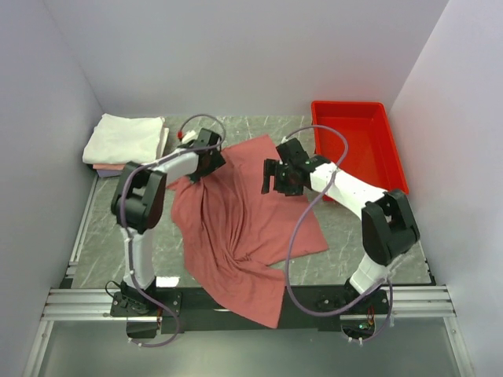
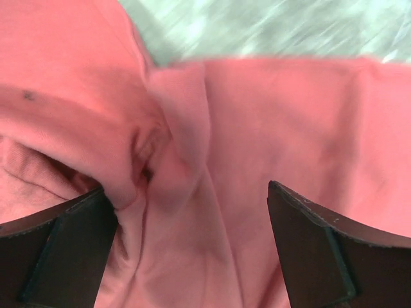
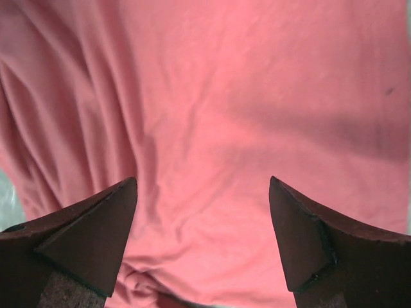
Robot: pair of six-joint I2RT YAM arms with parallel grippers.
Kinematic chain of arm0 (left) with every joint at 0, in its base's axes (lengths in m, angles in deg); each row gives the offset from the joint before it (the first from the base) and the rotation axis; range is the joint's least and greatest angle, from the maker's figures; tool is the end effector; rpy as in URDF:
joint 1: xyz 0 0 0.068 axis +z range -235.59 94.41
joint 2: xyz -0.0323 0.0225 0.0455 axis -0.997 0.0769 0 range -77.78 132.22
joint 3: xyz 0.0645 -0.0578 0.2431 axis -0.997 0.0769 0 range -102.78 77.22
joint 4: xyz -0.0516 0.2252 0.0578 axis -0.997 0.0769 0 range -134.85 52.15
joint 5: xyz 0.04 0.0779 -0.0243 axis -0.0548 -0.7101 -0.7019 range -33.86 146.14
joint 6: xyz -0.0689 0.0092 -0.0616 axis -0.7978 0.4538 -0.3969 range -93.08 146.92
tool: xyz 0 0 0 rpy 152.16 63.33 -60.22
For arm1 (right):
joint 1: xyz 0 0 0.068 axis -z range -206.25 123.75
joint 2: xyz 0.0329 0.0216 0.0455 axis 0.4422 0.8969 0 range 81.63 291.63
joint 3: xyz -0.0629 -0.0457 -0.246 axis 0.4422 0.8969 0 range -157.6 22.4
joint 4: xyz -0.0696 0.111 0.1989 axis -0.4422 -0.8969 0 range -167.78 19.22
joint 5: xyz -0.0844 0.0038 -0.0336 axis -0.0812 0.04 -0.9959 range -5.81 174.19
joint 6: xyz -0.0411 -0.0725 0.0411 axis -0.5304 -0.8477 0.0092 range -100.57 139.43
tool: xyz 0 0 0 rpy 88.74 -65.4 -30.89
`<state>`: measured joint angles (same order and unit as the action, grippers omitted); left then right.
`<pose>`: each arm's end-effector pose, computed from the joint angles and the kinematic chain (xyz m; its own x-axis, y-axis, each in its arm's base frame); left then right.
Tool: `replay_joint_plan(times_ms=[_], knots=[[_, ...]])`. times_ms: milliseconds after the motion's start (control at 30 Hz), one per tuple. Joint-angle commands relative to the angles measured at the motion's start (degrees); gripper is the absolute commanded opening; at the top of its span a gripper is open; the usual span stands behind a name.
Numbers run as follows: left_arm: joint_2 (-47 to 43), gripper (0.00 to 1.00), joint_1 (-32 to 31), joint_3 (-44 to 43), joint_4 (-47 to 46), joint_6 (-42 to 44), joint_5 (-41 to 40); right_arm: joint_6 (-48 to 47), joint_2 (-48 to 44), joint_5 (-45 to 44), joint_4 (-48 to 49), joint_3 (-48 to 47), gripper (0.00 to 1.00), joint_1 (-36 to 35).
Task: Fold and stack the t-shirts
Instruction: Flatten the tshirt out
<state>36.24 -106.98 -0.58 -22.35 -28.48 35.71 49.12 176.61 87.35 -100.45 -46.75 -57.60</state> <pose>0.3953 -0.1235 0.1289 -0.5945 -0.5955 -0.5403 -0.5567 0.7897 -0.2579 0.3007 0.1886 0.1895 -0.8819 0.0418 -0.4695 -0.1259 0.9390 0.3201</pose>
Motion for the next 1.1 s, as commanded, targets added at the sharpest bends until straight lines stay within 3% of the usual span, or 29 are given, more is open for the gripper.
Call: replay_joint_plan(times_ms=[0,300,400,633,800,967,1067], knots=[[8.6,0.99,-0.1,-12.1,2.4,5.4,0.9,-1.4,3.6,-1.8,-0.9,-5.3,0.89,3.4],[30.4,0.99,-0.6,-49.6,6.8,20.2,6.8,-3.4,13.0,-0.1,-1.5,-13.0,0.89,7.2],[31.4,0.99,-0.4,-53.2,5.5,24.4,5.7,-4.6,15.4,-1.1,-2.7,-15.8,0.89,7.4],[15.5,0.99,-0.4,-40.0,-0.4,26.6,1.0,-5.0,19.0,-4.9,-3.3,-19.7,0.89,7.8],[7.4,1.00,-0.5,-30.3,3.7,22.3,-1.5,-5.1,21.0,-6.6,-4.2,-21.1,0.89,8.1],[-1.4,0.99,-0.5,-13.0,-1.3,18.0,3.3,-6.6,23.6,-5.5,-3.8,-22.4,0.89,8.1],[-2.8,0.99,-0.5,-7.9,-3.3,16.4,4.8,-7.0,25.8,-6.8,-5.3,-25.0,0.89,8.2]])
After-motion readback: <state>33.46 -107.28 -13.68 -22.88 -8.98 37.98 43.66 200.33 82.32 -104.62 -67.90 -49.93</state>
